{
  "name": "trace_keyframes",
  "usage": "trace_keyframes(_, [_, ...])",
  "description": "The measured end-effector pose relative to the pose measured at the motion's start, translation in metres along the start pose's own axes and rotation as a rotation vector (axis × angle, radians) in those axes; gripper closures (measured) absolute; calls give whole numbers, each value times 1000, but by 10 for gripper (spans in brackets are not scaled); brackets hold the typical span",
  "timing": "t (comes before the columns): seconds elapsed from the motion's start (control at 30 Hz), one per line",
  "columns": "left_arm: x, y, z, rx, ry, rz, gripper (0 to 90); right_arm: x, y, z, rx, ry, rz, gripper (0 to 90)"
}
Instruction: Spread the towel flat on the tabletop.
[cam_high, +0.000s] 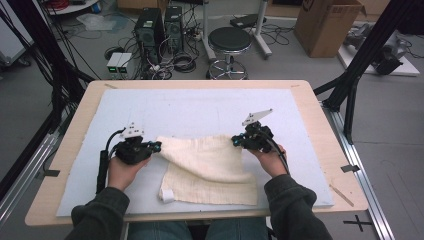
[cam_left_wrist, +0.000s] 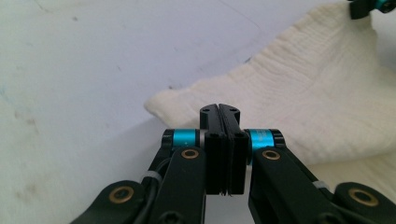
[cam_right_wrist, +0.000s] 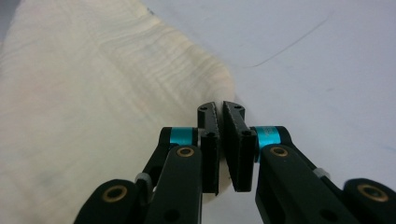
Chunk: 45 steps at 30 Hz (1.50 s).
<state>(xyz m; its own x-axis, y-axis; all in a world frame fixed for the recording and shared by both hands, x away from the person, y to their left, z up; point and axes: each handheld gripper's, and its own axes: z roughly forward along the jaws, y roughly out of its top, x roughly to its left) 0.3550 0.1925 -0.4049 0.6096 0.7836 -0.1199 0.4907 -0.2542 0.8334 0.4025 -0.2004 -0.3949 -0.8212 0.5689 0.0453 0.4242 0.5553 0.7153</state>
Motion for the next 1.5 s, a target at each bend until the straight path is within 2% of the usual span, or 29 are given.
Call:
trace_keyframes(0.07, [7, 16, 14, -39, 35, -17, 886, -13, 7, -3, -7, -37, 4, 854])
trace_keyframes(0.13, [17, 35, 31, -87, 73, -58, 883, -31, 16, -4, -15, -99, 24, 839])
trace_keyframes(0.17, [20, 43, 40, -103, 125, -63, 832, -42, 21, -4, -35, -154, 40, 749])
trace_keyframes(0.2, [22, 49, 48, -90, 165, -82, 684, -51, 24, -4, -48, -210, 70, 678])
trace_keyframes(0.23, [25, 52, 52, -79, 152, -108, 621, -60, 26, -4, -61, -230, 98, 643])
trace_keyframes(0.27, [26, 51, 55, -79, 134, -119, 625, -66, 25, -5, -71, -227, 129, 635])
trace_keyframes(0.37, [23, 42, 54, -14, 122, -49, 629, -68, 18, -6, -66, -179, 153, 611])
trace_keyframes(0.43, [22, 35, 48, 3, 110, -43, 625, -63, 12, -6, -56, -158, 120, 603])
trace_keyframes(0.47, [21, 31, 42, -1, 95, -34, 622, -59, 9, -8, -54, -136, 122, 590])
trace_keyframes(0.5, [18, 27, 37, -4, 81, -23, 622, -55, 5, -9, -72, -109, 113, 588])
trace_keyframes(0.53, [15, 23, 31, -5, 65, -7, 621, -49, 2, -10, -77, -84, 104, 578])
trace_keyframes(0.6, [8, 15, 20, 4, 26, 29, 613, -37, 0, -12, -42, -25, 91, 545])
trace_keyframes(0.63, [4, 10, 13, 4, 14, 54, 603, -30, -1, -14, -43, -3, 70, 546])
trace_keyframes(0.7, [-5, 3, 0, 10, -14, 90, 588, -13, -6, -19, -83, -2, 12, 547])
trace_keyframes(0.77, [-14, -6, -12, -5, -49, 111, 579, 1, -12, -23, -89, 34, -3, 540])
trace_keyframes(0.83, [-21, -14, -22, 5, -76, 147, 567, 14, -19, -27, -95, 52, -25, 534])
trace_keyframes(0.87, [-25, -19, -25, -1, -94, 147, 560, 19, -23, -29, -103, 62, -46, 531])
trace_keyframes(0.97, [-33, -31, -35, 19, -128, 183, 540, 32, -37, -32, -109, 111, -60, 517])
trace_keyframes(1.0, [-34, -36, -38, 14, -144, 183, 535, 36, -43, -33, -109, 123, -71, 515])
trace_keyframes(1.13, [-39, -52, -44, 27, -200, 183, 517, 50, -64, -34, -84, 168, -103, 511])
trace_keyframes(1.23, [-42, -62, -44, 55, -225, 215, 505, 55, -75, -33, -61, 197, -114, 512])
trace_keyframes(1.4, [-45, -67, -39, 107, -253, 238, 526, 60, -84, -30, -21, 216, -140, 520])
trace_keyframes(1.5, [-45, -70, -35, 139, -281, 233, 571, 59, -87, -28, 6, 212, -136, 538])
